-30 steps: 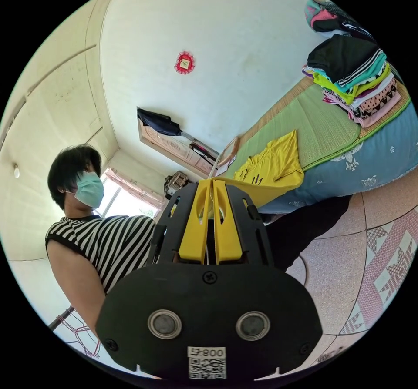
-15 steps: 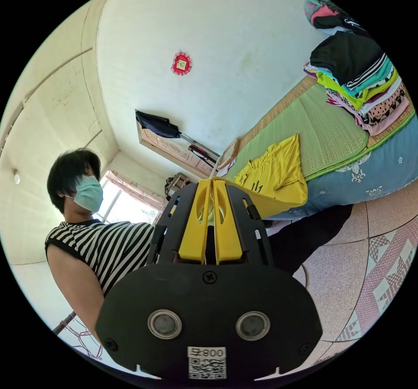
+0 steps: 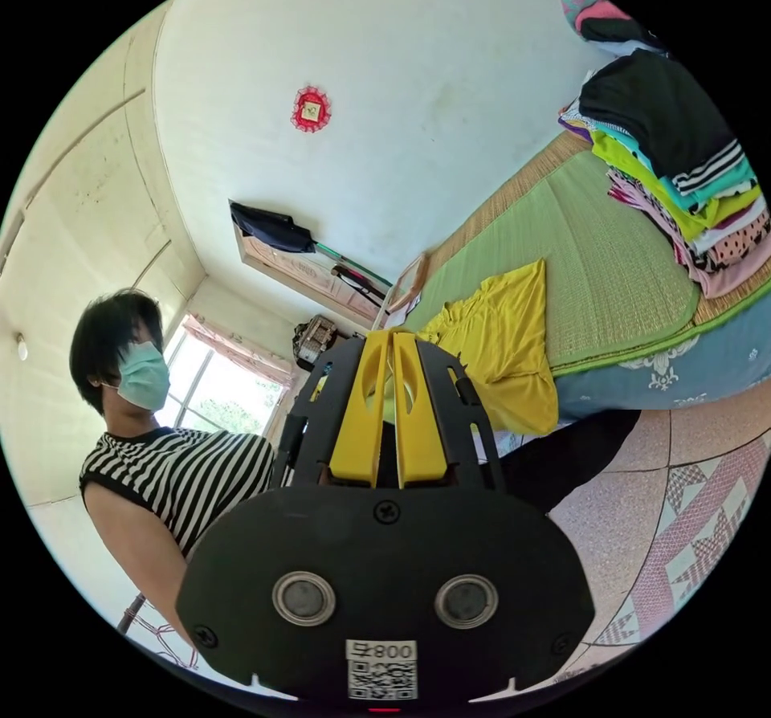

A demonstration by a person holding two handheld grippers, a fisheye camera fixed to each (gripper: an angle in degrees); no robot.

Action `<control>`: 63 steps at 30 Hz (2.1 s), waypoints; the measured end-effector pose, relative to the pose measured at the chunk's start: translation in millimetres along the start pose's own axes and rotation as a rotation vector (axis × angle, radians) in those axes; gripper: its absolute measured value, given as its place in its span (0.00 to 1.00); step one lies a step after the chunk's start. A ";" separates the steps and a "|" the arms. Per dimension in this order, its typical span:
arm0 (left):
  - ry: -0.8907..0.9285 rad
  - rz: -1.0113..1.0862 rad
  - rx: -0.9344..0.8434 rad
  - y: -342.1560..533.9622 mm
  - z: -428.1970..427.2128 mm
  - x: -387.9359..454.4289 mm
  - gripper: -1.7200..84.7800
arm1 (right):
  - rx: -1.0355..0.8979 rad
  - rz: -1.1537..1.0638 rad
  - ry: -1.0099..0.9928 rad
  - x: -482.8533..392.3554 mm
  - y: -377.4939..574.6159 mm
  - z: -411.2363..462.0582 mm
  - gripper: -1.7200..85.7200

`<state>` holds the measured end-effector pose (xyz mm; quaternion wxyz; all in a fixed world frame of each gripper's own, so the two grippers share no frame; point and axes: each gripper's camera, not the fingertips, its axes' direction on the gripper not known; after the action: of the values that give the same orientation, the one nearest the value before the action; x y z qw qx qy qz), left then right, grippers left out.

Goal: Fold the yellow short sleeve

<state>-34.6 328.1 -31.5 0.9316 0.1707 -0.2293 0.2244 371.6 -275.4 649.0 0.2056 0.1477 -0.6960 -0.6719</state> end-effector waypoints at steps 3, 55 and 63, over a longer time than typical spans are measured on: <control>-0.011 -0.011 0.005 -34.4 23.8 -11.8 0.03 | -0.007 0.010 0.004 11.8 -36.6 12.8 0.02; -0.407 -0.518 -0.087 -361.9 285.2 -269.0 0.05 | -0.246 0.567 0.088 257.3 -393.9 181.3 0.03; -0.391 -0.535 -0.032 -379.8 252.3 -256.1 0.07 | -0.216 0.557 0.084 235.6 -402.6 165.0 0.03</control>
<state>-137.9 -184.5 -31.2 0.8985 0.2500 -0.3541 -0.0687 57.8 -266.1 266.6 0.4251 -0.0442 -0.6253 -0.6529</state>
